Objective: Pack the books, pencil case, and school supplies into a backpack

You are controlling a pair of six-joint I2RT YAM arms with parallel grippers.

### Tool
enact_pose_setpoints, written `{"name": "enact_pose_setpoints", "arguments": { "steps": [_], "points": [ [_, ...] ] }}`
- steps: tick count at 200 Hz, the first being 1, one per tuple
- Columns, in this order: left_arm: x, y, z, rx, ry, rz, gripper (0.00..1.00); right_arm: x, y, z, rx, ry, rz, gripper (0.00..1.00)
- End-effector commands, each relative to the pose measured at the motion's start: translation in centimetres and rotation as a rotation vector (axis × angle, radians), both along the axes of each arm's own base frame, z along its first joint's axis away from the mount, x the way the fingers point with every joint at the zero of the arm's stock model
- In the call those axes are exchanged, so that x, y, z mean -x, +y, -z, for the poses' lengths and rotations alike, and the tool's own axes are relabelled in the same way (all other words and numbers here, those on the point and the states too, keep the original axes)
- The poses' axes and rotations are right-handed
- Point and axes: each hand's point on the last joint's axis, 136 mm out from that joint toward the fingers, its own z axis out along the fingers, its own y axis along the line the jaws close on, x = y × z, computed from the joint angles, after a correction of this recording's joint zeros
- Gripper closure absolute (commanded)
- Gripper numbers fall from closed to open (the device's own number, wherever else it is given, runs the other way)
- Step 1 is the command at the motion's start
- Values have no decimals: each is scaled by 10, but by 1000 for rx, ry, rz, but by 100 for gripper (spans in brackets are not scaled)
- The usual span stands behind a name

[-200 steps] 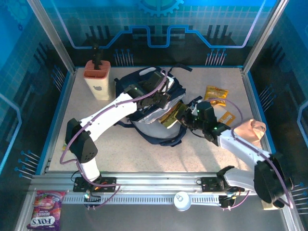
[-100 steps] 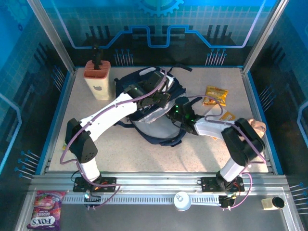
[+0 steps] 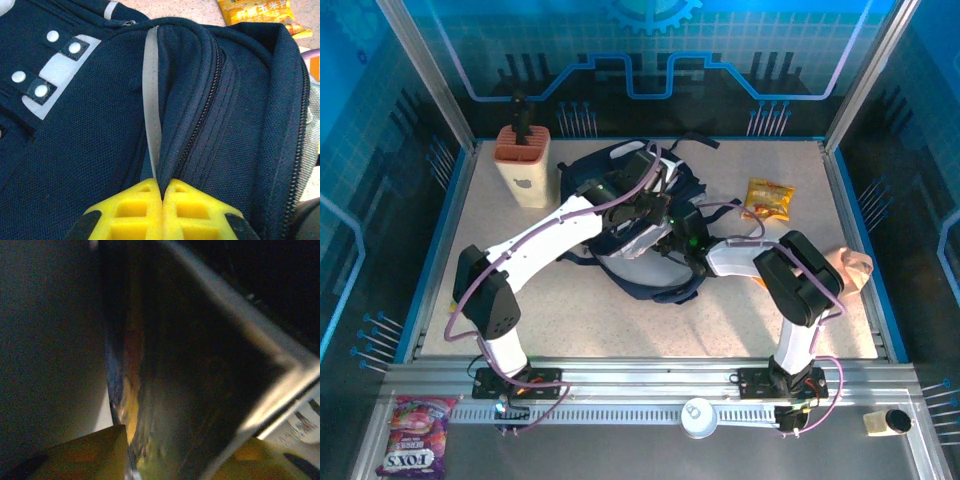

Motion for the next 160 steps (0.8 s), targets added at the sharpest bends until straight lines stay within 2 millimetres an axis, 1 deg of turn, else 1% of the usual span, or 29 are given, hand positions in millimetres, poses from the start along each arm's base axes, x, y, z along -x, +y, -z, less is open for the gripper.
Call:
{"name": "enact_pose_setpoints", "arguments": {
  "steps": [1,20,38,40,42,49,68,88,109,121,128,138,146,149,160],
  "points": [
    [-8,5,-49,151,-93,-39,100,21,-12,-12,14,3,-63,49],
    [-10,16,-46,161,-83,-62,100,41,-27,-19,46,-10,-82,43],
    [-12,26,-42,164,-74,-84,100,59,-47,-24,111,-17,-85,37],
    [-12,27,-41,163,-73,-86,100,61,-49,-25,119,-18,-83,36],
    [-12,28,-40,163,-70,-88,100,65,-53,-20,139,-3,-83,36],
    [-12,32,-37,162,-64,-96,100,71,-60,-22,168,1,-80,34],
    [-10,44,-28,152,-49,-117,100,89,-89,-26,297,-4,-59,32],
    [-3,58,-14,127,-27,-132,100,108,-135,-27,504,20,11,27],
    [11,75,-3,95,14,-149,96,125,-187,-38,709,71,20,23],
    [21,80,3,88,35,-144,89,132,-215,-46,812,104,31,21],
    [28,79,7,95,54,-129,84,132,-227,-51,850,99,28,19],
    [37,77,13,110,83,-101,76,129,-239,-58,875,92,18,16],
    [42,75,17,126,104,-87,70,127,-246,-57,885,100,2,15],
    [44,74,18,133,111,-82,67,121,-248,-66,880,78,8,15],
    [49,71,22,150,136,-75,54,111,-254,-69,881,75,1,11]
  ]
}}
